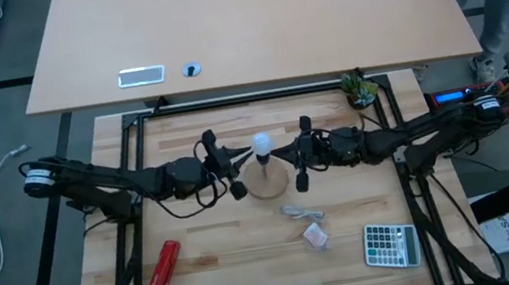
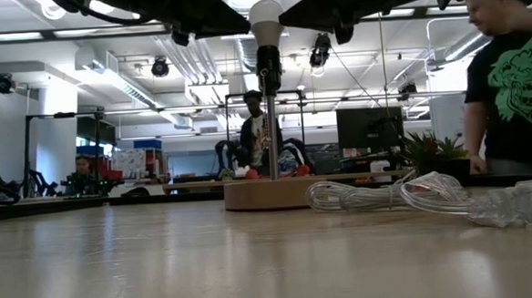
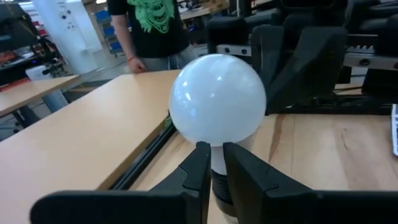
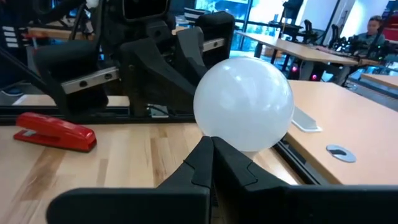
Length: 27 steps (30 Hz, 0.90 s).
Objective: Screw lightbulb
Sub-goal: Remove the lightbulb from the lamp
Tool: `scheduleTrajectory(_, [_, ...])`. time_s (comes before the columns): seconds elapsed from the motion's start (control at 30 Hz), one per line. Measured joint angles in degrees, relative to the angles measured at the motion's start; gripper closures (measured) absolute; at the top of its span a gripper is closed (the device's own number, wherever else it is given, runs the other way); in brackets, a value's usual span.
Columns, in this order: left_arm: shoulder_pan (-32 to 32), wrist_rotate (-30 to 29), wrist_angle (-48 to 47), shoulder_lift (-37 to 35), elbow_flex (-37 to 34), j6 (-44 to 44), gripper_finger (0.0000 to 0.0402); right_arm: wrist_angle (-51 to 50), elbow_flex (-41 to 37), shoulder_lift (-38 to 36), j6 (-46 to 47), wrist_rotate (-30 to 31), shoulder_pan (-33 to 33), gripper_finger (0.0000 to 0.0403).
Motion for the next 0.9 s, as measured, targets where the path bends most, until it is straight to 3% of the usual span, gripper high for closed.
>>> scheduleTrajectory(0.53, [-0.15, 3.88, -0.20, 0.88, 0.02, -2.67, 0.0361, -3.64, 0.03, -0.04, 0.42, 3.14, -0.25, 0.0403])
scheduleTrajectory(0.9, [0.02, -6.62, -3.54, 0.22, 0.04, -2.92, 0.0361, -5.67, 0.07, -0.87, 0.44, 5.09, 0.58, 0.0403])
